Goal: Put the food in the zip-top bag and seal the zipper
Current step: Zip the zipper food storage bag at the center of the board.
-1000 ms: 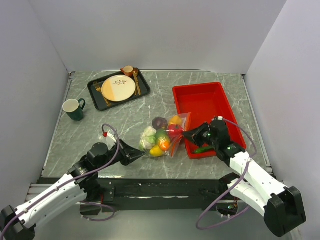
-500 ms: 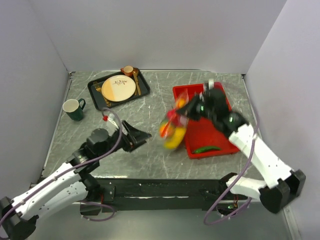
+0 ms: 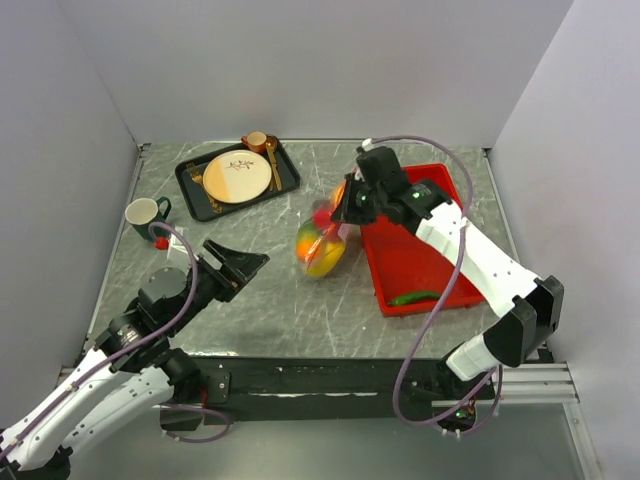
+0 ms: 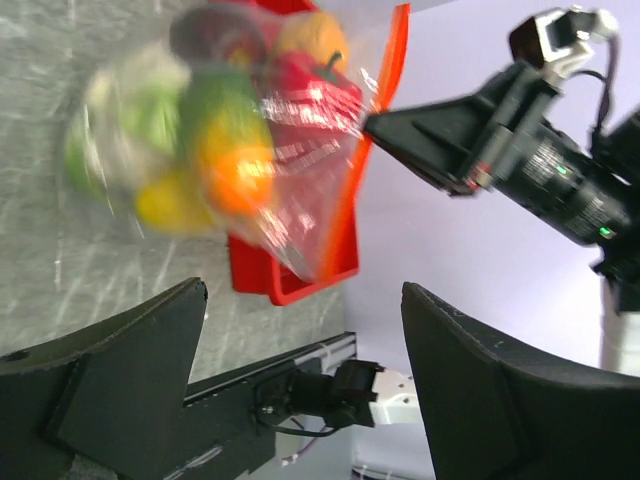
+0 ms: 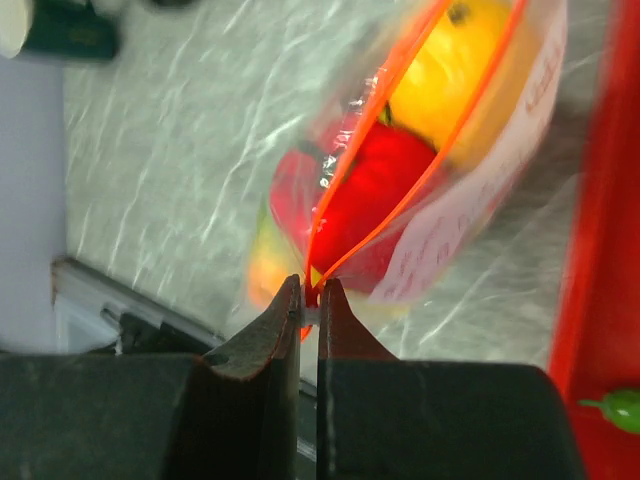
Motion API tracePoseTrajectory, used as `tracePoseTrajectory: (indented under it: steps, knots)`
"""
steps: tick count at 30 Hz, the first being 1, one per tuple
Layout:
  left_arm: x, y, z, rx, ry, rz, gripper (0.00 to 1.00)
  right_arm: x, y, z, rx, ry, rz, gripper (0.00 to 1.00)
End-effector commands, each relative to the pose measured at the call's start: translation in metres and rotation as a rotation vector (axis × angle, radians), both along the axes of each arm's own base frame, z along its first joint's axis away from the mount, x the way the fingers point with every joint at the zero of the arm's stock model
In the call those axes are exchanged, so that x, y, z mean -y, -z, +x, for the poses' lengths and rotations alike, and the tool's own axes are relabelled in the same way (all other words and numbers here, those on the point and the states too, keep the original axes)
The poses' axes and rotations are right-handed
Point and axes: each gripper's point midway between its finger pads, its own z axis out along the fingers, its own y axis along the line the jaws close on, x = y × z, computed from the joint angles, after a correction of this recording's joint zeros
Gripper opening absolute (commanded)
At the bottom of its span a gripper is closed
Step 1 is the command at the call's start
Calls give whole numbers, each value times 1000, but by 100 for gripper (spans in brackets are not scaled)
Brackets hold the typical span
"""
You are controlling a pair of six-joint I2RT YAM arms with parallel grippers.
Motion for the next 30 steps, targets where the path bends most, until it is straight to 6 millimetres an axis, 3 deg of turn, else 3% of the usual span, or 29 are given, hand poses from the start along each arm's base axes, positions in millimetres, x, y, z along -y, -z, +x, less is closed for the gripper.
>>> tracePoseTrajectory:
  steps: [1, 3, 4, 5, 6, 8, 9, 10, 12, 16, 22, 25, 30]
  knots:
    - [-9, -6, 3, 20, -38, 31, 85, -22, -55, 3, 110, -71, 128, 0]
    - [-7, -7, 3, 25, -29, 25, 84, -10, -38, 7, 119, 29, -35, 0]
    - [-5, -7, 3, 24, -23, 25, 85, -16, -55, 0, 165, -4, 40, 0]
    - [-4, -7, 4, 24, -17, 28, 85, -24, -33, -7, 124, -46, 84, 0]
    - [-2, -8, 4, 25, -9, 25, 87, -24, -35, -1, 112, -56, 139, 0]
    - [4, -6, 5, 14, 7, 20, 87, -26, -19, -2, 38, -45, 110, 0]
    - [11, -11, 3, 31, 41, -5, 89, -31, -20, -4, 48, -47, 120, 0]
    - [14, -10, 3, 26, 52, -12, 90, -34, -10, -10, 24, -57, 136, 0]
    - [24, -9, 0, 21, 99, -39, 93, -44, -22, -10, 48, -53, 243, 0]
    - [47, -13, 5, 49, 180, -56, 96, -53, -11, -16, -5, -71, 290, 0]
    - [71, 5, 14, 93, 298, 121, 89, -58, -10, -13, -3, -76, 305, 0]
    - [65, 22, 25, 107, 285, 276, 86, -62, -9, -12, -11, -99, 301, 0]
    - [62, 14, 37, 209, 285, 398, 88, -64, -4, -13, -26, -111, 295, 0]
